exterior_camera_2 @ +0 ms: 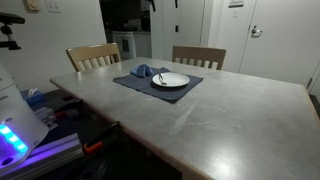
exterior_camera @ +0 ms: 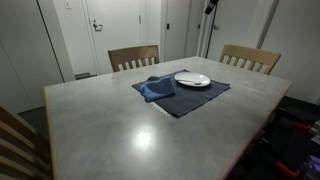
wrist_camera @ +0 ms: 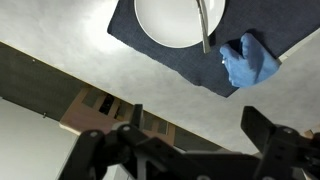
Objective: Move the fork from the plate to the table
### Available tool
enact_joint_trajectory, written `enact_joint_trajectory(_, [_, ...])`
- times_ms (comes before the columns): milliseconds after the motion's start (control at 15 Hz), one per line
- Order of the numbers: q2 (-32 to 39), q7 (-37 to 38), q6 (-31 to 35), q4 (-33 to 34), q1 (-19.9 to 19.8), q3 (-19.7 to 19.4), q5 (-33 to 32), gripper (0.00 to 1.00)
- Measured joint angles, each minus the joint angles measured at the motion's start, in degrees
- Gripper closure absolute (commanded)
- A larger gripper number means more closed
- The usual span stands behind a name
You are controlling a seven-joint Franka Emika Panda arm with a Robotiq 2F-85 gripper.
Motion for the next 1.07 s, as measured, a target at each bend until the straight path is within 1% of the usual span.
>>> enact_joint_trajectory(267, [-0.07, 0.03, -0.32, -0.09, -0.46, 0.84, -0.17, 0.0])
enact_joint_trajectory(467, [0.03, -2.46, -1.15, -0.09, -0.42, 1.77, -0.23, 0.0])
enact_joint_trajectory(733, [2.89, -11.68, -3.74, 1.26, 0.21, 2.27, 0.09, 0.0])
enact_joint_trajectory(933, [8.86, -19.47, -4.91, 4.43, 0.21, 3.14, 0.44, 0.0])
enact_joint_trajectory(1067, [13.79, -24.94, -5.07, 7.25, -0.25, 4.25, 1.92, 0.0])
